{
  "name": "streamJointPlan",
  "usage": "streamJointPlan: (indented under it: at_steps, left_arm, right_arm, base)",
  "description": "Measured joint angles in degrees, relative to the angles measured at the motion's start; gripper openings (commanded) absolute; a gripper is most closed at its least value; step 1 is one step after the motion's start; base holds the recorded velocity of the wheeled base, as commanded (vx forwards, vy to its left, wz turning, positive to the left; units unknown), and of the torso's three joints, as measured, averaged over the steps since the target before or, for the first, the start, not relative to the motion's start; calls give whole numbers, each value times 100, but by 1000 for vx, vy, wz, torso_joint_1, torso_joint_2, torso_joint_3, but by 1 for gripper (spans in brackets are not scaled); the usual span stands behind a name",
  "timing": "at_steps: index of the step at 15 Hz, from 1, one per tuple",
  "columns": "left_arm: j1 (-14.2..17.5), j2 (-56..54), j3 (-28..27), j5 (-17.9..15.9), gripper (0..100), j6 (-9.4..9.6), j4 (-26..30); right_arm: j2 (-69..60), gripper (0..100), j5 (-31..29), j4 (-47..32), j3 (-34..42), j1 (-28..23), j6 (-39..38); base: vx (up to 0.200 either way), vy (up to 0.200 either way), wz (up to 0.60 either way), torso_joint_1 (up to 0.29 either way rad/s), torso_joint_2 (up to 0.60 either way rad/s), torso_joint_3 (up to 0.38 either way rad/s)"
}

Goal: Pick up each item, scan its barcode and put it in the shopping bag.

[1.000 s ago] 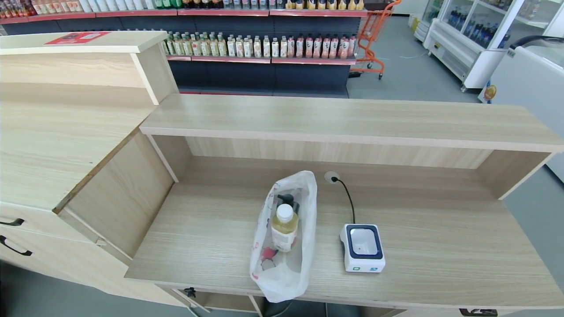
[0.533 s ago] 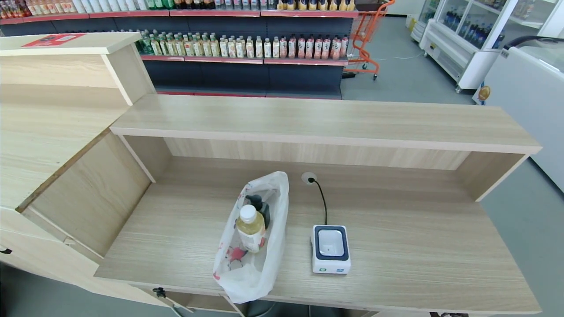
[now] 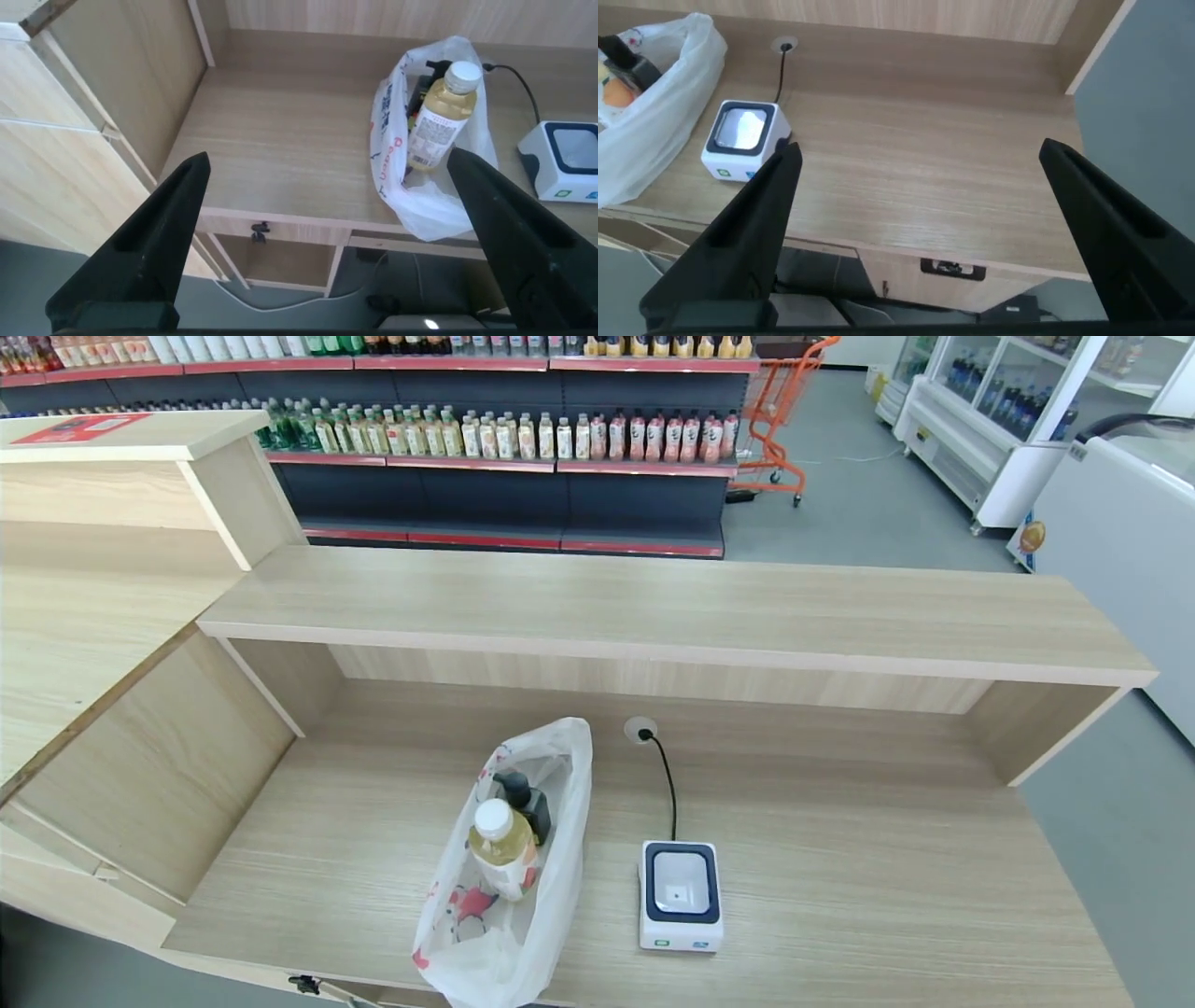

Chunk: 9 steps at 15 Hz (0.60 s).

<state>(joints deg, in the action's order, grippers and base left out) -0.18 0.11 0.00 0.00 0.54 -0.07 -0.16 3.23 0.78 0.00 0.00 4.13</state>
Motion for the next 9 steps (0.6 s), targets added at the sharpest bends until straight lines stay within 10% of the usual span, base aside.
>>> streamJointPlan:
  at_steps: [9]
  left_arm:
    - [2, 0, 0, 0, 100, -2, 0]
  right_arm:
    - [5, 0, 7, -5, -2, 0, -39]
  base:
    - [0, 0, 0, 0, 0, 0]
